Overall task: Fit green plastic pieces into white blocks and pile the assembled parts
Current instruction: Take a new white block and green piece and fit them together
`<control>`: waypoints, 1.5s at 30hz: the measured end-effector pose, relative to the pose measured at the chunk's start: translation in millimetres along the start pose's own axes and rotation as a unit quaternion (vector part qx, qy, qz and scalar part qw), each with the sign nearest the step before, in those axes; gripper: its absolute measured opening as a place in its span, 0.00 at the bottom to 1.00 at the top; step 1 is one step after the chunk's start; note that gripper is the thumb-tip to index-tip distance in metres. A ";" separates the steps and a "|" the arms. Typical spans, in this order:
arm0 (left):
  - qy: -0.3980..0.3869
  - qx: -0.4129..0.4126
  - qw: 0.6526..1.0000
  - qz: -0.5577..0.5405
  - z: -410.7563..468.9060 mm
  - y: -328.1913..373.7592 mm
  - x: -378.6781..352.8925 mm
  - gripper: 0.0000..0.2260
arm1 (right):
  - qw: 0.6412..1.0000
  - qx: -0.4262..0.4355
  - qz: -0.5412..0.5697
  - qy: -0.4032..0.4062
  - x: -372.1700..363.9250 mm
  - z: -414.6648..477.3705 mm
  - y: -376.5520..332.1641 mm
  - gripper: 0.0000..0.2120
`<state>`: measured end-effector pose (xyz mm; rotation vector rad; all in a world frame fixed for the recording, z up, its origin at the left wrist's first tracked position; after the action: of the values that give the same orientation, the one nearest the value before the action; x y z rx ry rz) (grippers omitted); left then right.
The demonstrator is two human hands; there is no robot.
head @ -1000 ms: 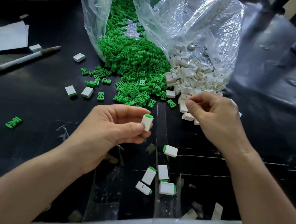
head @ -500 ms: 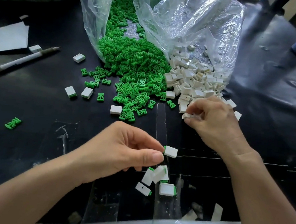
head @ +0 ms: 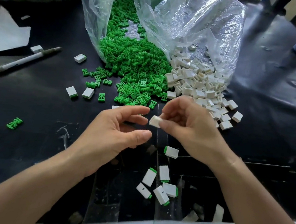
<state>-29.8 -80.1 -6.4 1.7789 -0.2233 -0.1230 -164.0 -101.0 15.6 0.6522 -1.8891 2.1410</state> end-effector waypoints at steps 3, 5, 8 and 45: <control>-0.020 -0.006 1.000 -0.008 -1.4 2.3 -3.8 0.13 | 0.999 0.029 -0.011 -0.040 -16.0 -3.4 -6.4 0.08; -0.018 -0.008 1.000 0.002 -0.7 2.6 -2.0 0.08 | 0.998 0.035 -0.012 -0.052 -19.2 -3.9 -7.7 0.06; -0.008 -0.003 1.000 0.019 0.2 0.5 1.5 0.08 | 0.999 0.030 -0.038 -0.004 -8.2 0.4 -5.2 0.04; -0.022 0.008 1.000 -0.017 -1.3 0.1 -3.9 0.09 | 0.969 0.027 -0.246 0.013 -12.1 16.7 2.7 0.05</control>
<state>-33.3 -78.1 -6.2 1.7976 -0.2264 -0.1863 -151.4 -116.3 9.0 0.9773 -1.4611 1.8680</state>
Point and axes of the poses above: each hand's wrist, its own z-axis towards the middle knuckle, its own x-axis out of the back of the hand, y = z × x, the point moved 9 cm from there along z, towards the middle knuckle, and after that the axes turned 2 degrees about y, right-handed, at the moved point
